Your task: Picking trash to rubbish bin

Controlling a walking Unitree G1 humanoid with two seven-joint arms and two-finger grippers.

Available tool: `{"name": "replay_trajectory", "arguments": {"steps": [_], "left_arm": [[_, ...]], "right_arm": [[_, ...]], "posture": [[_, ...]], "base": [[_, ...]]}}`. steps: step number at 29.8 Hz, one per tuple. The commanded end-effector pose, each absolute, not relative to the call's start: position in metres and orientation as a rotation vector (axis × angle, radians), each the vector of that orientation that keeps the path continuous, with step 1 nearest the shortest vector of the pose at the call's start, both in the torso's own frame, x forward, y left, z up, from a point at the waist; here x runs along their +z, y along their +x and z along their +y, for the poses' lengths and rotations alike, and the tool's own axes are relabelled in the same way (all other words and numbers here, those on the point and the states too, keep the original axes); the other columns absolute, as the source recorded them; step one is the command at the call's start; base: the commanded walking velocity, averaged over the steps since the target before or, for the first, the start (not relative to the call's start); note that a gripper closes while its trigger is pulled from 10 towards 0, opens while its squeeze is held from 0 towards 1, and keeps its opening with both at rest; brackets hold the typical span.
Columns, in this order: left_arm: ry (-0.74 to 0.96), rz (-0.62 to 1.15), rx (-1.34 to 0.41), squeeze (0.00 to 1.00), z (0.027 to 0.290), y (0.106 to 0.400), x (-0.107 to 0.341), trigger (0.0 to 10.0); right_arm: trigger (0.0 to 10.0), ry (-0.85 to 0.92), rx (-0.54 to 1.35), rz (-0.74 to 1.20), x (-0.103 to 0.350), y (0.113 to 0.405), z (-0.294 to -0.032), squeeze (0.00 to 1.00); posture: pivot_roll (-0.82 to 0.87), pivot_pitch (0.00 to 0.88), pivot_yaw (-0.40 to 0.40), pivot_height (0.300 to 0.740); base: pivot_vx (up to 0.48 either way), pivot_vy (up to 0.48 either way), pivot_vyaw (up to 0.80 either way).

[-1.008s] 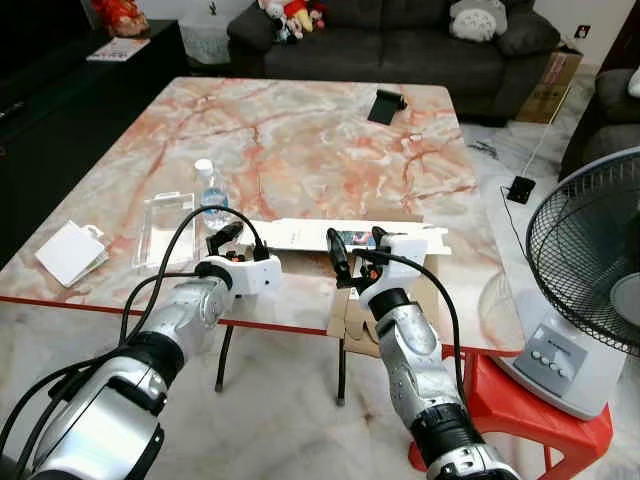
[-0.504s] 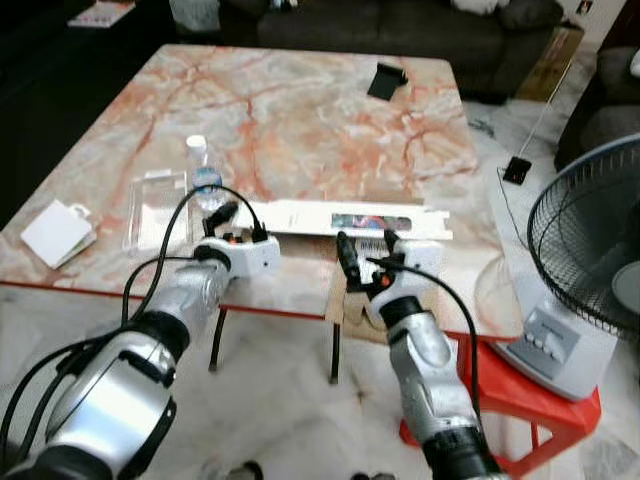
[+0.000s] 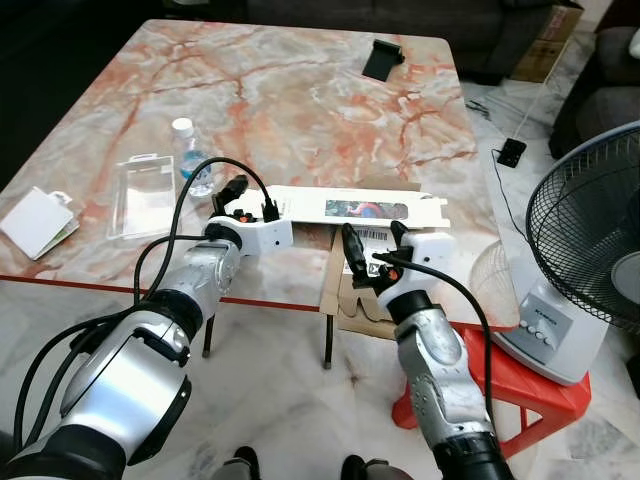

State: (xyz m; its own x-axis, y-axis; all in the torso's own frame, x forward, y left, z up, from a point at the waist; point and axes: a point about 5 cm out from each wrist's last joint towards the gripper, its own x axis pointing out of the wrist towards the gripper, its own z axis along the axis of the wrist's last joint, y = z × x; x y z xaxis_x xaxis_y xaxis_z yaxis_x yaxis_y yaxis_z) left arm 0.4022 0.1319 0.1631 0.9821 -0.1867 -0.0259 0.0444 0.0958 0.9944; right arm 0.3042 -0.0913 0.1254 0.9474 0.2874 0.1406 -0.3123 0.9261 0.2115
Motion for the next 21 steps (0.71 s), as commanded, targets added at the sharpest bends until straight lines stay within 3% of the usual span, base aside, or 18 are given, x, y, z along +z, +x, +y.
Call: {"name": "replay_trajectory", "arguments": {"steps": [1,10,11,12,21], "left_arm": [[1.456,-0.125,-0.156,0.00,0.132,0.405,0.169,10.0],[1.501,-0.098,-0.135,0.00,0.138,0.406,0.168,10.0],[1.501,-0.098,-0.129,0.00,0.139,0.406,0.170,3.8],[1.501,-0.099,-0.126,0.00,0.139,0.406,0.170,0.0],[1.515,-0.076,-0.098,0.00,0.148,0.407,0.171,0.0]], "right_arm": [[10.0,0.305,0.324,-0.082,0.122,0.296,-0.074,0.00],[10.0,0.309,0.324,-0.067,0.123,0.293,-0.074,0.00],[10.0,0.308,0.325,-0.065,0.123,0.293,-0.074,0.00],[10.0,0.308,0.325,-0.064,0.123,0.292,-0.074,0.00],[10.0,0.312,0.319,-0.052,0.124,0.293,-0.074,0.00]], "posture": [[-0.16,0.212,-0.061,0.740],[-0.16,0.223,-0.066,0.740],[-0.16,0.229,-0.069,0.740],[-0.16,0.229,-0.069,0.740],[-0.15,0.225,-0.066,0.740]], "base": [[0.000,0.000,0.00],[0.000,0.000,0.00],[0.000,0.000,0.00],[0.000,0.000,0.00],[0.000,0.000,0.00]]}}
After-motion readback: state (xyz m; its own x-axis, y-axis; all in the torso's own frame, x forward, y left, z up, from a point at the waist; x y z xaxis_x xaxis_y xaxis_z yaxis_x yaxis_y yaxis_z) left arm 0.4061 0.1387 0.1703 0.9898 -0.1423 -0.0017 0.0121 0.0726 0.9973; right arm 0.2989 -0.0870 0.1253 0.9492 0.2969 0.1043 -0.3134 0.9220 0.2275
